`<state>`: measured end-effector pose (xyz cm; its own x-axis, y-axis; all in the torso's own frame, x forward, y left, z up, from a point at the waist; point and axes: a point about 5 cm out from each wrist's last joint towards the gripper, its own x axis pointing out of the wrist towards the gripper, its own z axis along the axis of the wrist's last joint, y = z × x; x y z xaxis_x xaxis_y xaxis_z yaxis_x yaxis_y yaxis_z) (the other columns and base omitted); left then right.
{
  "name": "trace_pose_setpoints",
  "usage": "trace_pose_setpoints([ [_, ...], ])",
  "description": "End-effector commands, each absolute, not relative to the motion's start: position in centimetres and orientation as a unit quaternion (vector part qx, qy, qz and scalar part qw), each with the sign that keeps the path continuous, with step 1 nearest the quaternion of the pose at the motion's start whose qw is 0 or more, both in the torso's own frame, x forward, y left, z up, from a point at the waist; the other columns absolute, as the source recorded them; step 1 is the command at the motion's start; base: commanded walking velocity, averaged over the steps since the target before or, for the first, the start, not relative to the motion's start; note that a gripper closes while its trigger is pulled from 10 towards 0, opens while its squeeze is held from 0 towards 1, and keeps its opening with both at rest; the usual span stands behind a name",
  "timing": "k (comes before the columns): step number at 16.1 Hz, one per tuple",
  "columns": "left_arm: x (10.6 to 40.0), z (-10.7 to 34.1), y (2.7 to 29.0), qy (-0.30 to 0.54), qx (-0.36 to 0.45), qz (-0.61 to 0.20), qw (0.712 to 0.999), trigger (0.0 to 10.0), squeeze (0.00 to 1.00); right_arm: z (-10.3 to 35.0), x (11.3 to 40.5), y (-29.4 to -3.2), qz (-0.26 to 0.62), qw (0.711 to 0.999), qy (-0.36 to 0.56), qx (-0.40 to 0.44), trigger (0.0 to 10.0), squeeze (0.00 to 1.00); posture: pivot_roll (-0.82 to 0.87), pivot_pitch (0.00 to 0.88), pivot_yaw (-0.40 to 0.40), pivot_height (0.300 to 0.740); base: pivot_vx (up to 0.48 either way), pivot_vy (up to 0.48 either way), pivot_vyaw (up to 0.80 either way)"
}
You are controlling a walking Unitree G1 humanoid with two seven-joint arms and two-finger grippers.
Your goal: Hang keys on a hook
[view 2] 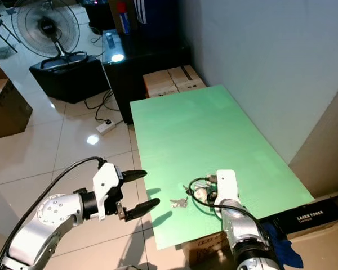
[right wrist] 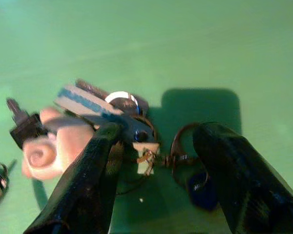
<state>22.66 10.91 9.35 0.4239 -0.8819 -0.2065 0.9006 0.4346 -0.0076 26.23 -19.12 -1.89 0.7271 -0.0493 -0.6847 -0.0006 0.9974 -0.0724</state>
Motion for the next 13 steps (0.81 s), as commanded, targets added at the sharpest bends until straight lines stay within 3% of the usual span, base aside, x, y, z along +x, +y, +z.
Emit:
trace_pose_setpoints([
  [1, 22.58, 9.52, 11.06, 0.087, 0.06, -0.528, 0.842, 10.0, 0.0, -1.66, 26.35, -19.12, -0.029, 0.927, 0.373, -0.036, 10.0, 0.0, -0.01, 0.0, 0.129, 0.74, 0.0, 0.0, 0.0],
  [13, 22.65, 9.47, 10.91, 0.088, 0.059, -0.535, 0.838, 10.0, 0.0, -1.97, 25.77, -19.67, -0.067, 0.917, 0.394, -0.002, 10.0, 0.0, -0.03, 0.005, 0.138, 0.74, 0.0, 0.0, 0.0],
])
